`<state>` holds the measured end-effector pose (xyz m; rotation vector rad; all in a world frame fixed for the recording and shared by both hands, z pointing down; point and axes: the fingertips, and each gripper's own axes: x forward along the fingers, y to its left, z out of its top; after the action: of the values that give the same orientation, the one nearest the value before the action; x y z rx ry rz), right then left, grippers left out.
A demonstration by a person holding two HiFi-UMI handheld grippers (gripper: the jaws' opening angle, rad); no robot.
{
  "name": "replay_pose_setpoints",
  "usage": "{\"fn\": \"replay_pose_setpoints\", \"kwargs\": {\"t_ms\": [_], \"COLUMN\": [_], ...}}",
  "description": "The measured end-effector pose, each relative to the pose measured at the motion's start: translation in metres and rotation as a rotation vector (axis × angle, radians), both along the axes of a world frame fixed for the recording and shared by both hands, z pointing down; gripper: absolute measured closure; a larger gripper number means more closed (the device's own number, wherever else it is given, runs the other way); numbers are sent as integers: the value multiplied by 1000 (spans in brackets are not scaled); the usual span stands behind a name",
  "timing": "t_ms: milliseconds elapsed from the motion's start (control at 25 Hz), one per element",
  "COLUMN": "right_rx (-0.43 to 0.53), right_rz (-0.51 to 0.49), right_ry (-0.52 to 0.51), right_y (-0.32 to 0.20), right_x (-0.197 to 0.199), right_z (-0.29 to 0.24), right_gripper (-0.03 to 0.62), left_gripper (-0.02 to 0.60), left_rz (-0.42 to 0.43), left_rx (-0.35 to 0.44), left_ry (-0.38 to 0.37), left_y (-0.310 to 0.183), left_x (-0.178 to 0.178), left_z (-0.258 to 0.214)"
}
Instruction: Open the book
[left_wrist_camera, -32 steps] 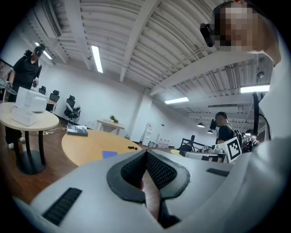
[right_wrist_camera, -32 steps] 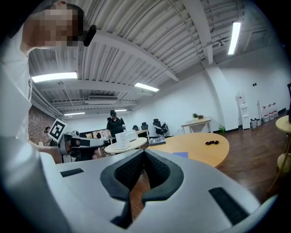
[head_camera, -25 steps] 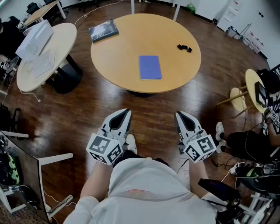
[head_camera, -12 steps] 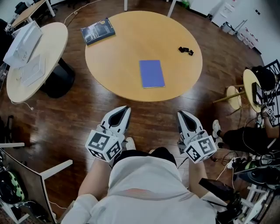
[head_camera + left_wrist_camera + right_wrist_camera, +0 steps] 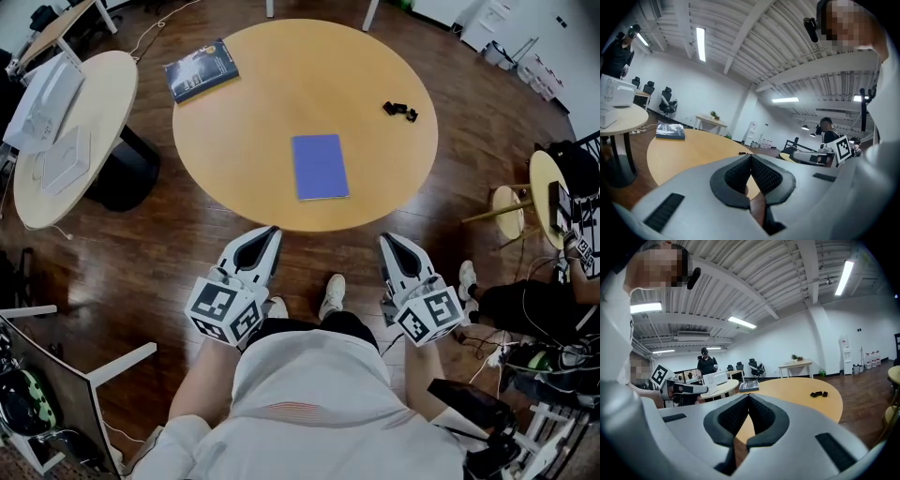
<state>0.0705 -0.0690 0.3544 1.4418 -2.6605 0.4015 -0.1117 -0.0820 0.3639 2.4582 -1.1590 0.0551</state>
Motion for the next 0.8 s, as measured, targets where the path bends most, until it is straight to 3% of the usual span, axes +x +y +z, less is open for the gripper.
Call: {"fn": "replay_pose_setpoints", "kwargs": {"t_ms": [440, 680, 800], "right_rx": [-67, -122, -139], "right_rz": [-107, -121, -116], "right_ry": [-43, -72, -76], "right_y": [-76, -100, -104], "right_x": [95, 115, 120], "right_z": [32, 62, 73], "right_gripper": [591, 591, 592], "left_gripper": [571, 571, 571], "left_rz": [-112, -88, -28], "left_rx": [-61, -113, -127], "left_ry": [-47, -134, -182], "left_y": [-50, -70, -84], "left_x": [96, 125, 140], "left_z": [22, 57, 84]}}
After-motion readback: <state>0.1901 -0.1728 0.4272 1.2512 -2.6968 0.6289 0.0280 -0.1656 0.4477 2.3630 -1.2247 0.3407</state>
